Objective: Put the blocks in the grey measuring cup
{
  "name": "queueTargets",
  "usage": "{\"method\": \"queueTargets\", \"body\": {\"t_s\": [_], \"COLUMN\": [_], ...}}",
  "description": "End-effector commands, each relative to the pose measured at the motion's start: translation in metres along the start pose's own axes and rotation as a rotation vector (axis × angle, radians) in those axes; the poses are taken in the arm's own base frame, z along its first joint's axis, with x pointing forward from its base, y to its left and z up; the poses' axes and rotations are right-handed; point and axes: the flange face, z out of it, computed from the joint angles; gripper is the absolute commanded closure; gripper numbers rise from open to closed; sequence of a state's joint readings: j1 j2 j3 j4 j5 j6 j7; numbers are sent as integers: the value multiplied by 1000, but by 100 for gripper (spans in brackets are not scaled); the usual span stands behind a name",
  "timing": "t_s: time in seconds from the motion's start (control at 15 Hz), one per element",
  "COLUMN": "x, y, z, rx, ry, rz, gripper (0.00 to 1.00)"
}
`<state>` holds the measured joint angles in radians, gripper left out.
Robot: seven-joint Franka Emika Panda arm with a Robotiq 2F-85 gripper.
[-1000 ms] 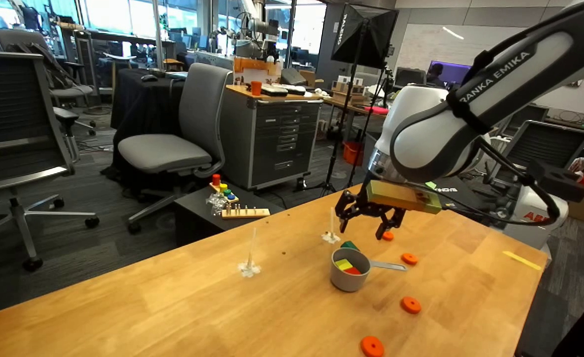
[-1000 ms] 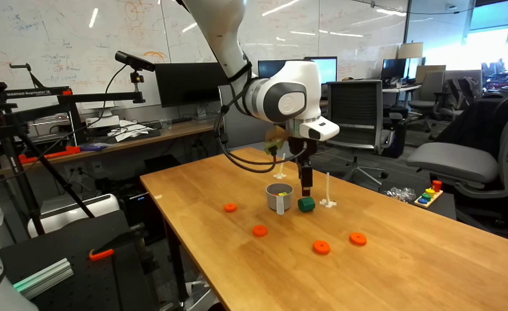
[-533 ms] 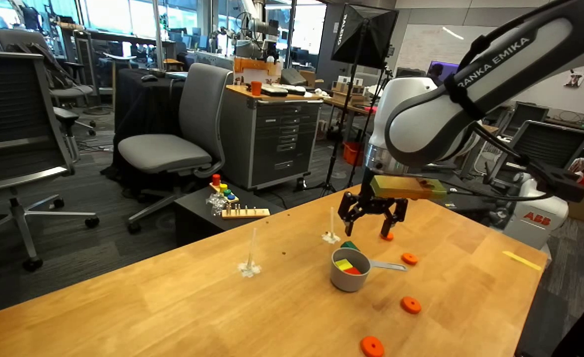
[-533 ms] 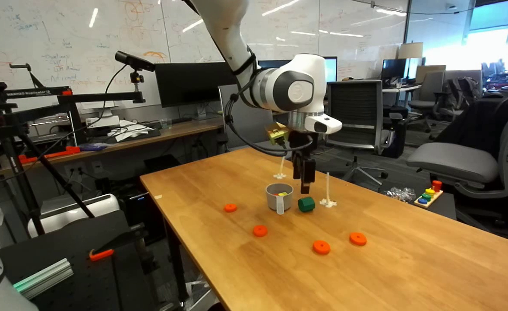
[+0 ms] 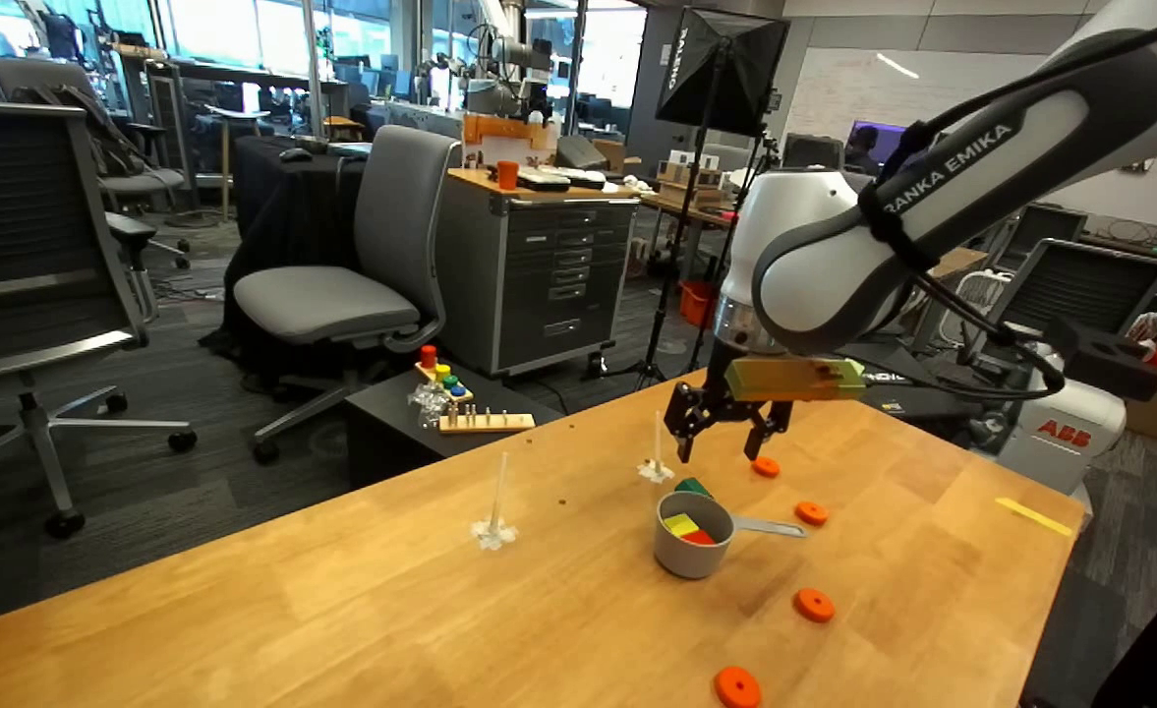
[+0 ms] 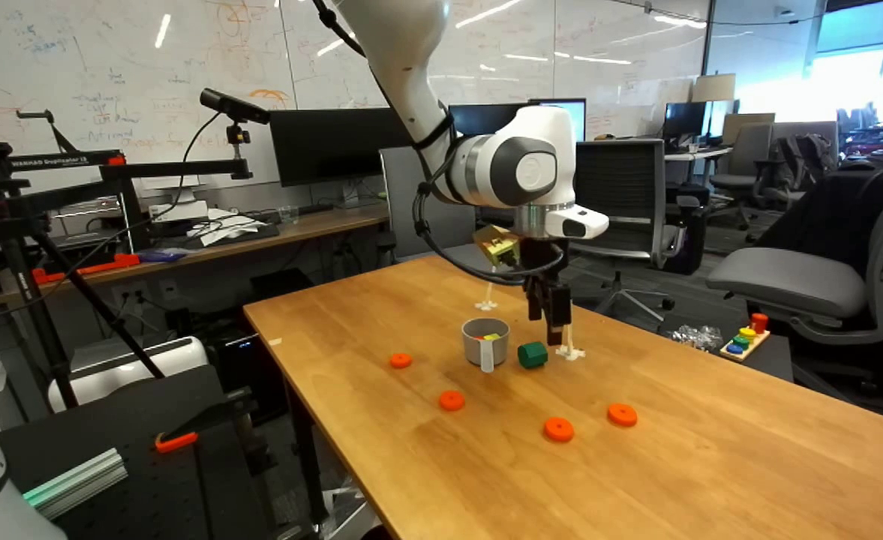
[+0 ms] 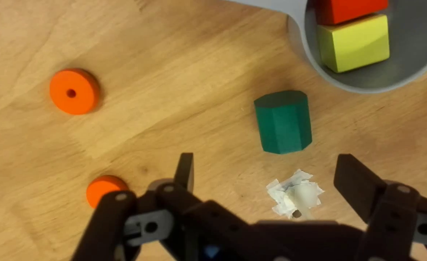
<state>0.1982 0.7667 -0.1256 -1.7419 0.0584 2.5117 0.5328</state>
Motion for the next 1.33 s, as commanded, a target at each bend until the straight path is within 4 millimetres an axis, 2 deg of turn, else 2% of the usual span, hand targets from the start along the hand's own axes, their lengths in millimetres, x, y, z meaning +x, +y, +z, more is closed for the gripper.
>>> {"method": "queueTargets", "body": {"t_s": [0.0,0.2,0.47,0.53,0.6,1.13,1.2,1.27], "x": [11,10,8,8,9,15,15,14], "y": [-16,-29,-41,-42,-43,-39,-38,-38], "z": [24,41,49,49,47,35,35,35], "rx": [6,22,26,25,24,45,42,46], "ry": [34,36,30,35,38,41,32,26], "rz": [-26,-46,-32,-39,-30,38,47,39], "gripper": [0,0,0,25,26,89,51,50]}}
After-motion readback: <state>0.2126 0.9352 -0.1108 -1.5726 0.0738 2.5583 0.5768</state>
